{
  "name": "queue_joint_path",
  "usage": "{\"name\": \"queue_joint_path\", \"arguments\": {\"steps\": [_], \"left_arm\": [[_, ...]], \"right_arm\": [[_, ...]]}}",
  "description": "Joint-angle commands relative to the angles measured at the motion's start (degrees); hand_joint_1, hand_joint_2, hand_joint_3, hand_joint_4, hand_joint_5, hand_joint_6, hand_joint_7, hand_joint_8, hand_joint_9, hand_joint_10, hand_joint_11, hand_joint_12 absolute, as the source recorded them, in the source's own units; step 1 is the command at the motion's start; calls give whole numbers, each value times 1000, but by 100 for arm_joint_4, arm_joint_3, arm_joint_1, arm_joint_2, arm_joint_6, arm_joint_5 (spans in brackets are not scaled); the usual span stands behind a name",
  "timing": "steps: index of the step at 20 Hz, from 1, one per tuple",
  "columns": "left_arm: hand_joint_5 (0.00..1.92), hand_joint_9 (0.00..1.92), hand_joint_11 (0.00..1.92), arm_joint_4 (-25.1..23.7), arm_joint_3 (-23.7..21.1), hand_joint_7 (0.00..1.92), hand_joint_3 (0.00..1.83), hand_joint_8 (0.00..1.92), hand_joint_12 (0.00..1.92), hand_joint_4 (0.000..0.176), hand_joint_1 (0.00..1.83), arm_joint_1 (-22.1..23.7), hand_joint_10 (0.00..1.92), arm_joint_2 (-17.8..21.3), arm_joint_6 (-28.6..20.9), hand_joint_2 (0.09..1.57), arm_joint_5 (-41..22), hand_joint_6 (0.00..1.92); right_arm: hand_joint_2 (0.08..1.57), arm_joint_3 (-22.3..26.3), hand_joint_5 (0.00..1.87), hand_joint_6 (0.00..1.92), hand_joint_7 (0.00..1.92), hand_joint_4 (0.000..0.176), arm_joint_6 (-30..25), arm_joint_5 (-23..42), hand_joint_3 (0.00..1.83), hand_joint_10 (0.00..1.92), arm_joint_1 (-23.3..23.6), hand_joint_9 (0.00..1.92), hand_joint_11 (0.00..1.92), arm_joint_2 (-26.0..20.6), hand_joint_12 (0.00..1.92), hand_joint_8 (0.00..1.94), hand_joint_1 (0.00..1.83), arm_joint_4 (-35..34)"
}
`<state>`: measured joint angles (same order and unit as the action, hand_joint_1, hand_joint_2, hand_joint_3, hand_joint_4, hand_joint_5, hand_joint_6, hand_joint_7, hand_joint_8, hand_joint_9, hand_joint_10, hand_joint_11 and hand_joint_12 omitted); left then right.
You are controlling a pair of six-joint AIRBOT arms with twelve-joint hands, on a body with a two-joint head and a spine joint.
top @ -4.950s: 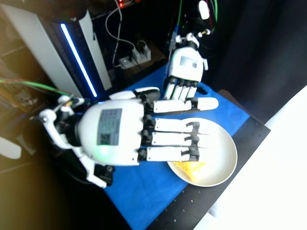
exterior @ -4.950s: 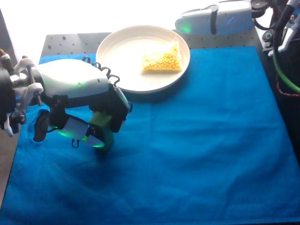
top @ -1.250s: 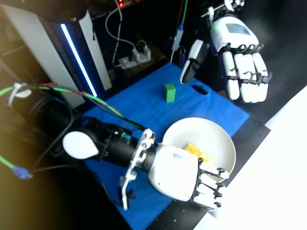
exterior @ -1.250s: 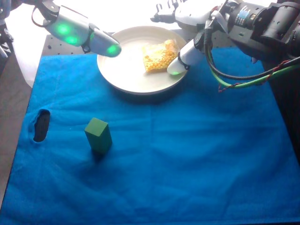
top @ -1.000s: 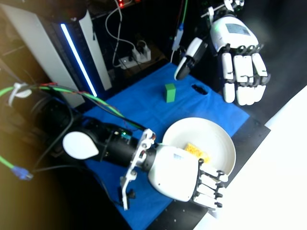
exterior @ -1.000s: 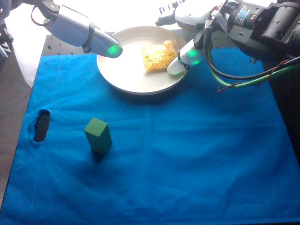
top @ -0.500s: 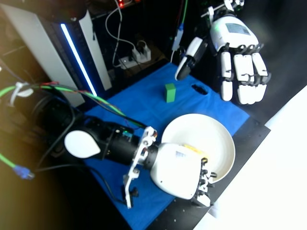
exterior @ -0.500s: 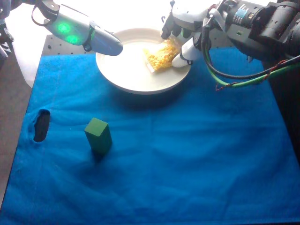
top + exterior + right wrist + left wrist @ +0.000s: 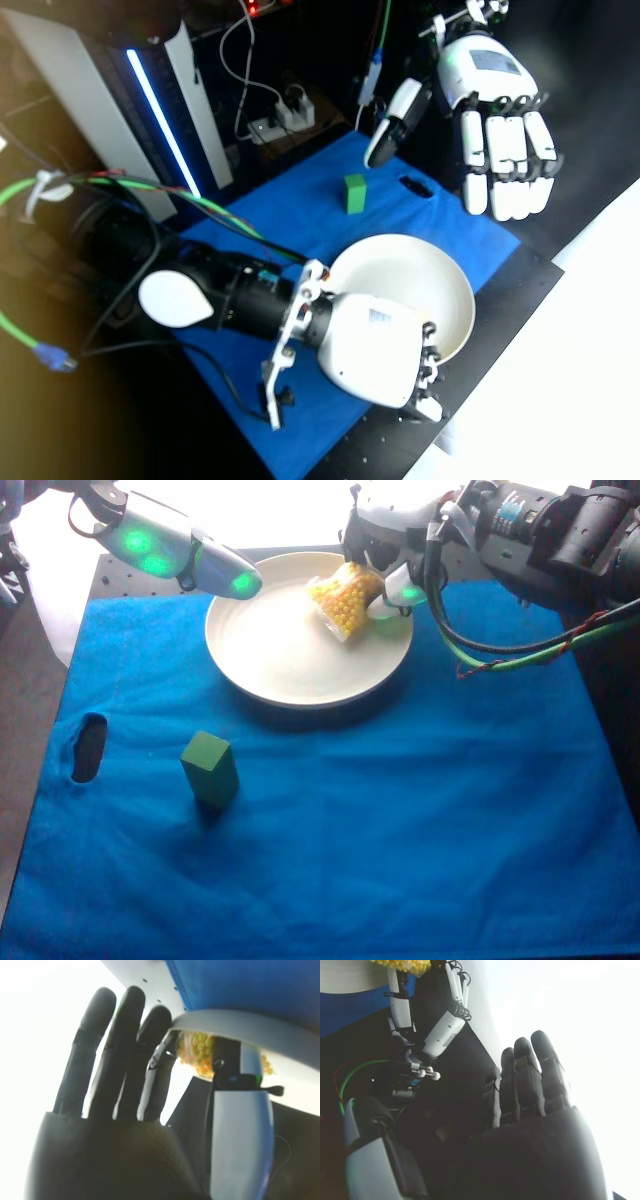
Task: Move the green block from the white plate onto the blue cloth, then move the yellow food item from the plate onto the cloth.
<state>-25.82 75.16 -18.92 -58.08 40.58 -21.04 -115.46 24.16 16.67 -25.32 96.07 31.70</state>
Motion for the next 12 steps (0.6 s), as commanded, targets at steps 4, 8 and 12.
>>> {"name": "queue_joint_path", "arguments": {"steps": [4, 8, 12], "left_arm": [[147, 260, 0, 190, 43, 242, 0, 2, 667, 69, 571, -39, 1, -24, -14, 773, -589, 1], [109, 226, 0, 210, 55, 183, 3, 2, 564, 80, 571, -52, 2, -24, -16, 776, -573, 1], [105, 199, 0, 273, 62, 179, 0, 0, 519, 84, 592, -115, 0, -29, -17, 745, -575, 0]], "right_arm": [[1104, -24, 1212, 437, 866, 0, 23, 1015, 0, 1069, 8, 688, 492, 4, 1650, 1291, 1259, -67], [1079, 180, 1186, 464, 992, 0, 23, 1532, 0, 839, 20, 869, 593, -167, 1487, 1132, 1262, -351], [1047, 501, 1132, 703, 808, 0, 23, 1949, 2, 1913, 135, 900, 1004, -411, 1918, 1915, 1191, -413]]}}
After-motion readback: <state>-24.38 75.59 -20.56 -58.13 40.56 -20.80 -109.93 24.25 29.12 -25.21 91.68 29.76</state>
